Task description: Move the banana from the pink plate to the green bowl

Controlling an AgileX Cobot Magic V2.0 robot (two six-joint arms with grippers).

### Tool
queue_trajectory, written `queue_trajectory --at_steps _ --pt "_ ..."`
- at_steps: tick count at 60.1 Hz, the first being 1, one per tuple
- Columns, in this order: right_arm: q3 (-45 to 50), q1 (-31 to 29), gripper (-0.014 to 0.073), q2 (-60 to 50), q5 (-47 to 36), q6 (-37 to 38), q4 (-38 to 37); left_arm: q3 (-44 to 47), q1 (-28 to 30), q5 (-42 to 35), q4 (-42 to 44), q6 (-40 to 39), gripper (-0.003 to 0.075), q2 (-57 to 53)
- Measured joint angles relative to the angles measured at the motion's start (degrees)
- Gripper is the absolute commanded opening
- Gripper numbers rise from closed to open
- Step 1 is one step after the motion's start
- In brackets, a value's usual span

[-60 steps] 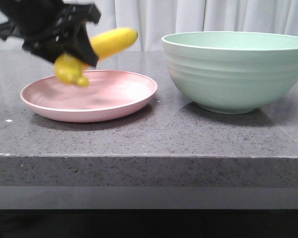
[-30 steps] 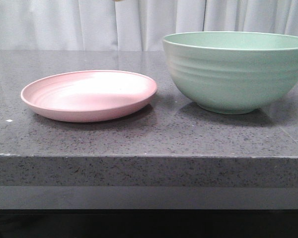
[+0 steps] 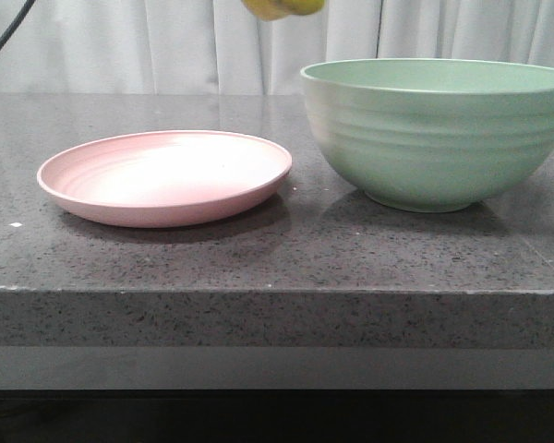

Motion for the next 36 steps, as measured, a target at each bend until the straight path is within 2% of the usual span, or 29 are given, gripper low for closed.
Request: queue_trajectory --at_steps 20,24,28,36 --pt "-8.8 0.1 0.0598 12.9 10.2 -1.4 0.6 0.0 0.0 0.0 0.0 0.0 0.0116 0.0" --pt "-10.3 0.1 0.0576 15.1 12.2 -1.4 0.6 0.0 0.0 0.0 0.0 0.0 0.0116 0.0" --pt "-11.3 0.2 0.0517 16.5 13.6 -1.4 0.6 0.0 0.0 0.0 0.0 0.0 0.0116 0.0" --pt "-11.9 0.3 0.0293 18.0 14.2 -1.4 0.5 0.0 0.0 0.0 0.0 0.0 0.0117 0.0"
